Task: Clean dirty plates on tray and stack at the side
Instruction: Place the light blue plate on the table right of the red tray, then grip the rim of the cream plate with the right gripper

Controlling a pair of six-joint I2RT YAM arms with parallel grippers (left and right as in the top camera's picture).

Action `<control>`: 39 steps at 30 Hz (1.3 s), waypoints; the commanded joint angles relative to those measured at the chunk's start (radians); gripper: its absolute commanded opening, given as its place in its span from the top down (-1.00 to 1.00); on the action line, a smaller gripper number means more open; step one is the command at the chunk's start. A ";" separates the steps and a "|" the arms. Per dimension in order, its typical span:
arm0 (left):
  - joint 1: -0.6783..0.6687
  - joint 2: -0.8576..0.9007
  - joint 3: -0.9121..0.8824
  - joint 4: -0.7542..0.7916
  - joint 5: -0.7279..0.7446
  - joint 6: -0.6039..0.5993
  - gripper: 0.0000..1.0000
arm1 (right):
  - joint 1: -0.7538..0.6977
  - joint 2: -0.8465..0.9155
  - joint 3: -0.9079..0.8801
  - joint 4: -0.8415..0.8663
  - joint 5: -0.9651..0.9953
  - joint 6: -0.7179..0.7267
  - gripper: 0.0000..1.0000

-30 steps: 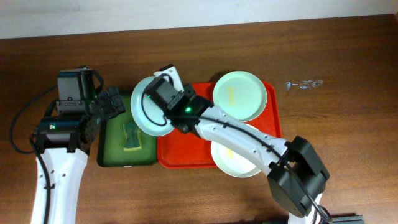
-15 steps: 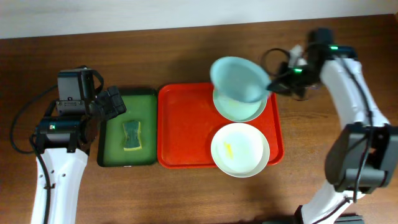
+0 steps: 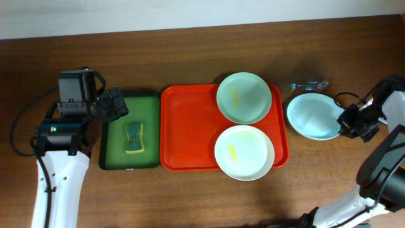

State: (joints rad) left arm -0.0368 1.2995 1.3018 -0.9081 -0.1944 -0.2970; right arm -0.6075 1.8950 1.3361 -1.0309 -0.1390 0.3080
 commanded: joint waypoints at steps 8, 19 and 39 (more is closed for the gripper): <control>0.000 -0.003 0.008 0.002 0.003 -0.005 -0.98 | 0.072 -0.021 -0.008 -0.012 0.019 0.010 -0.63; 0.000 -0.003 0.008 0.002 0.003 -0.005 -0.98 | 0.382 -0.066 -0.007 -0.276 -0.092 -0.157 -0.57; 0.000 -0.003 0.008 0.002 0.003 -0.005 -0.98 | 0.787 -0.064 -0.234 -0.002 -0.224 0.023 0.92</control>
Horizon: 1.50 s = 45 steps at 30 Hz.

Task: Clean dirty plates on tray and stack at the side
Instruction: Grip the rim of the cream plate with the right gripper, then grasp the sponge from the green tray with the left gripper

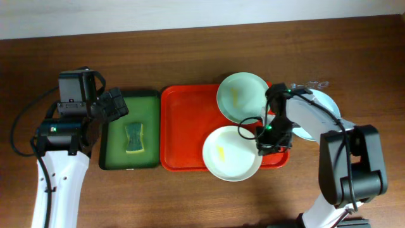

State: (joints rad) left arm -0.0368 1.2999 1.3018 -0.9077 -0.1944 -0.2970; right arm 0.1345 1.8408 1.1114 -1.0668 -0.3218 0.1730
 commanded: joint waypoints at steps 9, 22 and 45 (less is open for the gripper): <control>0.000 -0.003 0.008 0.002 0.003 -0.005 -0.99 | 0.240 -0.010 -0.010 0.312 -0.010 0.476 0.92; 0.000 -0.003 0.008 0.002 0.003 -0.005 -0.98 | 0.297 -0.008 -0.009 0.323 0.140 0.471 0.56; -0.060 0.016 -0.120 -0.246 0.221 0.009 -0.79 | 0.296 -0.008 -0.009 0.330 0.246 0.328 0.06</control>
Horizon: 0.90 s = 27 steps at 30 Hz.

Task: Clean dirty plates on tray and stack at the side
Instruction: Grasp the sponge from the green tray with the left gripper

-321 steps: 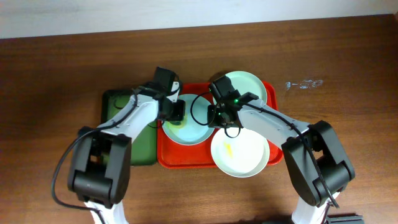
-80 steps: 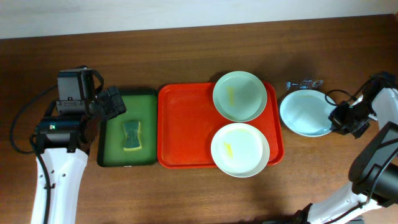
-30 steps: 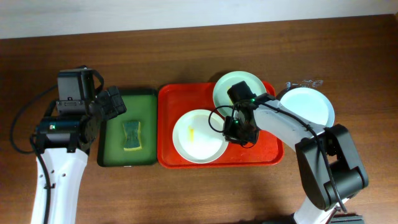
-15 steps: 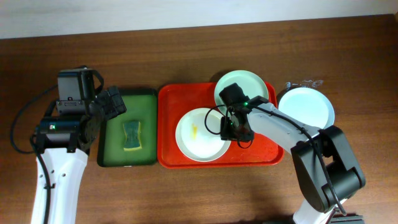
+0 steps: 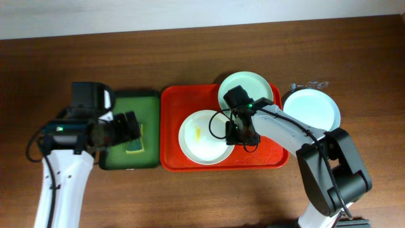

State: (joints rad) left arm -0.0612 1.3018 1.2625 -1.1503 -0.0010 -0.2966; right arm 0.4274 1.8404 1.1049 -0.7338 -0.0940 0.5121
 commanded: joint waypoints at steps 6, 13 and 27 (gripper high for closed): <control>-0.068 0.174 -0.170 0.077 0.020 0.066 -0.36 | 0.003 -0.008 -0.003 -0.002 0.020 -0.037 0.05; -0.069 0.398 -0.170 0.327 -0.076 0.066 0.02 | 0.003 -0.008 -0.003 -0.002 0.020 -0.037 0.05; -0.056 0.473 -0.170 0.393 -0.139 0.051 0.24 | 0.003 -0.008 -0.003 0.001 0.021 -0.037 0.05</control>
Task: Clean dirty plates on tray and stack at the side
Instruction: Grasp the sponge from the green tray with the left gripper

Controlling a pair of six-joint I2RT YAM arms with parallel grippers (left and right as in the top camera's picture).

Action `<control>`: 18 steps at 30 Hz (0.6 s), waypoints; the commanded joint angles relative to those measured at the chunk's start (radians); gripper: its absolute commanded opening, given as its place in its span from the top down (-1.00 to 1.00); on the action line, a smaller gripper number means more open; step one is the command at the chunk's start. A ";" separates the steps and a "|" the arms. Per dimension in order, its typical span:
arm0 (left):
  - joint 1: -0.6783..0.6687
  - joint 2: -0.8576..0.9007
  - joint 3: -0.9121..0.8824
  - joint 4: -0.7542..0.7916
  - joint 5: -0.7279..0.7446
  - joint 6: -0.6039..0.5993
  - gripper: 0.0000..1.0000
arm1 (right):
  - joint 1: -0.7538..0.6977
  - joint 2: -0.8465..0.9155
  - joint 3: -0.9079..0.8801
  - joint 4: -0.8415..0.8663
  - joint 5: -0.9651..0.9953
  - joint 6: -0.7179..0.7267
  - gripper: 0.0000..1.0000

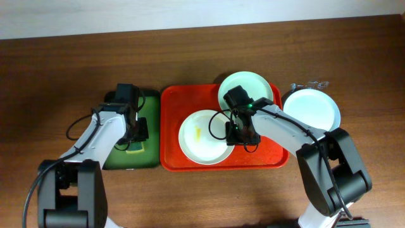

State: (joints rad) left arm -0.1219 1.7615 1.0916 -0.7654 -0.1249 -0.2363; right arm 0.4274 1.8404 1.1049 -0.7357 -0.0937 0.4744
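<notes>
On the red tray [174, 107] lies a white plate [201, 138] with a yellow smear. My right gripper [233, 132] is at its right rim, shut on it. A second pale green plate [248, 92] with a yellow smear sits at the tray's back right, partly under the right arm. A clean white plate [311, 111] rests on the table right of the tray. My left gripper [138, 130] hangs open, low over the sponge [134, 147] in the green tray [120, 158]; most of the sponge is hidden.
A small clear glittering object [310, 84] lies on the table behind the clean plate. The green tray sits directly against the red tray's left edge. Cables trail off both arms.
My left arm has swung right and reached down, so its gripper now sits over the sponge's upper part. The right gripper and the smeared plate have stayed put.
First the right gripper was beside the clean plate off the tray, with both dirty plates on the tray's right side. Then it was at the front plate's right rim. Later that plate stood at the tray's middle, while the left gripper came over the sponge.
</notes>
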 commanded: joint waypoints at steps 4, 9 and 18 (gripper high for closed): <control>0.005 0.013 -0.051 0.074 -0.041 -0.009 0.38 | 0.003 -0.008 -0.003 0.003 0.020 0.000 0.05; 0.005 0.013 -0.080 0.100 -0.027 -0.009 0.88 | 0.003 -0.008 -0.003 0.007 0.020 0.000 0.05; 0.002 -0.444 -0.074 0.078 -0.018 0.006 1.00 | 0.004 -0.008 -0.003 0.014 -0.069 0.001 0.92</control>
State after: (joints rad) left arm -0.1223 1.4021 1.0103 -0.6590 -0.1474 -0.2432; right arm 0.4263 1.8343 1.1072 -0.7147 -0.1139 0.4789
